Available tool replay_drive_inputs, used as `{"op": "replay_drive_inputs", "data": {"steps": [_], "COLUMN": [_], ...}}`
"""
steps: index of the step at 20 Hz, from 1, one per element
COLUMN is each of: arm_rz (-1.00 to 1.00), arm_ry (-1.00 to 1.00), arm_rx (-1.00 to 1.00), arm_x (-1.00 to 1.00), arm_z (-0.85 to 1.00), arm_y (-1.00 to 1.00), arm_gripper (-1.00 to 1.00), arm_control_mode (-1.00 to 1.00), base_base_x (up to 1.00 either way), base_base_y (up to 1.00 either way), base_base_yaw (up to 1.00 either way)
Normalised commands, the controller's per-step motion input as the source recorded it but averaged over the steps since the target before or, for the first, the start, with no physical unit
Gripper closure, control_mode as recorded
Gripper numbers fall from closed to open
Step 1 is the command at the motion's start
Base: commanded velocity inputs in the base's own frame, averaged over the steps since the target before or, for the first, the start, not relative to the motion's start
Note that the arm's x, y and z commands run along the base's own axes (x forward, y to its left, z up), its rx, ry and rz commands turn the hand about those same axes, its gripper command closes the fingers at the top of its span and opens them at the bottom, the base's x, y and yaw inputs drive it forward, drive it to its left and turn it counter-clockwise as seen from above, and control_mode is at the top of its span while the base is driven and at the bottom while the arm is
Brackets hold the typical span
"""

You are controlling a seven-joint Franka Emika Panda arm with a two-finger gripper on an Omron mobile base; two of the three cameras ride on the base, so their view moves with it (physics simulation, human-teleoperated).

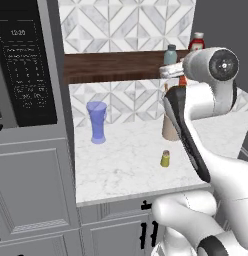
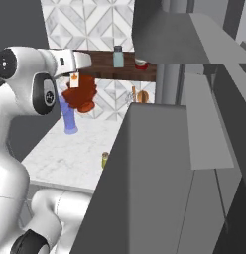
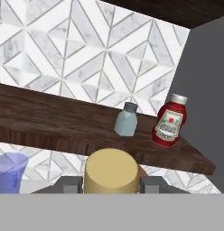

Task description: Put the shaker and condiment bottle from the counter next to their counterparts in the cabinet.

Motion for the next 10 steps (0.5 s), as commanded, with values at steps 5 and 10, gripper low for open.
{"op": "replay_drive_inputs", "data": {"steps": [5,10], "arm_rz": [0.15,0.01], "arm_ry": [0.00,0.00], "arm_rx": [0.00,0.00], "arm_x": [-0.15,-0.06], "arm_z": [0.52,0.06], "arm_y": [-0.04,0.00], "arm_gripper": [1.00,1.00], "arm_control_mode": [-1.00,-1.00], "base_base_x": [0.00,0.00], "base_base_y": [0.00,0.00], "base_base_yaw": [0.00,0.00]}}
